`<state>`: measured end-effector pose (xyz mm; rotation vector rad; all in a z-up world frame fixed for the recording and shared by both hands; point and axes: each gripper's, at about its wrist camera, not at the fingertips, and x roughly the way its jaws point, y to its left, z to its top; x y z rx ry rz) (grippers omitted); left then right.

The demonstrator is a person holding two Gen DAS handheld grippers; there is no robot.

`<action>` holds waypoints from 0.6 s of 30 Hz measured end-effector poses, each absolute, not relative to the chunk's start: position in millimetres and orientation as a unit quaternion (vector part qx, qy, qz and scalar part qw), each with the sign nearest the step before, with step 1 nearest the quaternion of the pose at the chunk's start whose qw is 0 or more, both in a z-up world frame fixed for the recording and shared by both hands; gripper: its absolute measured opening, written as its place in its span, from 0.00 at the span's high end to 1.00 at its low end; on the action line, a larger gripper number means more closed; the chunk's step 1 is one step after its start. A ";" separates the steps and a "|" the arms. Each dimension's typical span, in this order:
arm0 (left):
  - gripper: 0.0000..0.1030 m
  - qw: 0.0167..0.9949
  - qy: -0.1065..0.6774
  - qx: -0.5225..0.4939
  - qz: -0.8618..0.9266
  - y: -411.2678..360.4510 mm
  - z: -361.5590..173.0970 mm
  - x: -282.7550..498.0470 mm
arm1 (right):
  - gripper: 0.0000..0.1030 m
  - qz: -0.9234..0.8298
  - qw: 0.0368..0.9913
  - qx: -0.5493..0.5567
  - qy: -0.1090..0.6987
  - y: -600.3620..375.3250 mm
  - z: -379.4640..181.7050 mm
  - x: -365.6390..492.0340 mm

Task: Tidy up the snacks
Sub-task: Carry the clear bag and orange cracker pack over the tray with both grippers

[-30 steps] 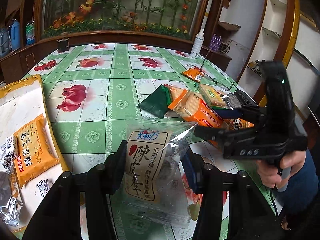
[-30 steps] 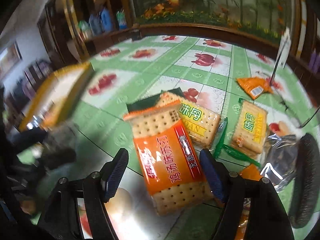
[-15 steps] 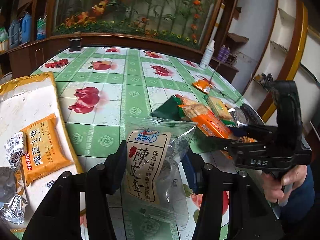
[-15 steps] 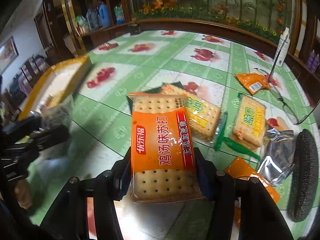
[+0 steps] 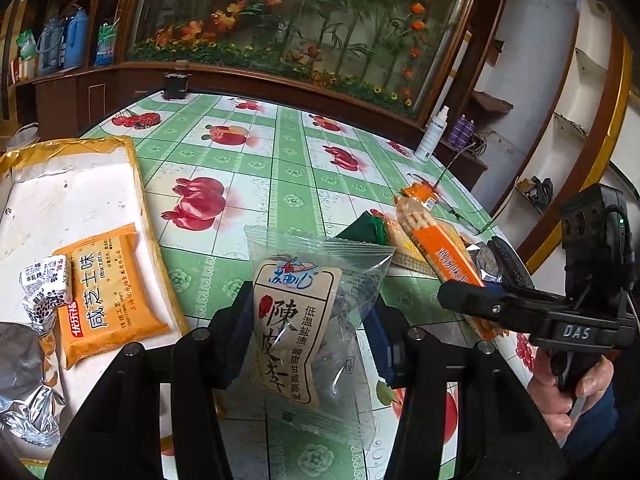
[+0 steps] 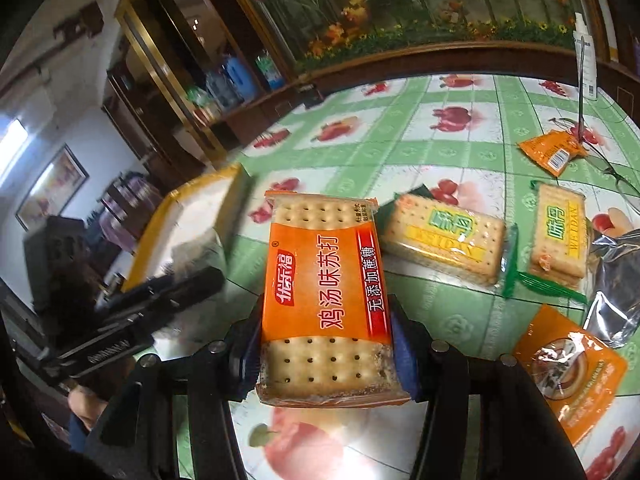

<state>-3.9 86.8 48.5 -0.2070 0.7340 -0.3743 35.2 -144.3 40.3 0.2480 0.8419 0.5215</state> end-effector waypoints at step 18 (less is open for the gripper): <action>0.52 0.929 0.322 -0.125 -0.131 113.4 59.1 -3.9 | 0.46 0.291 0.858 0.174 0.387 -89.7 49.7 37.2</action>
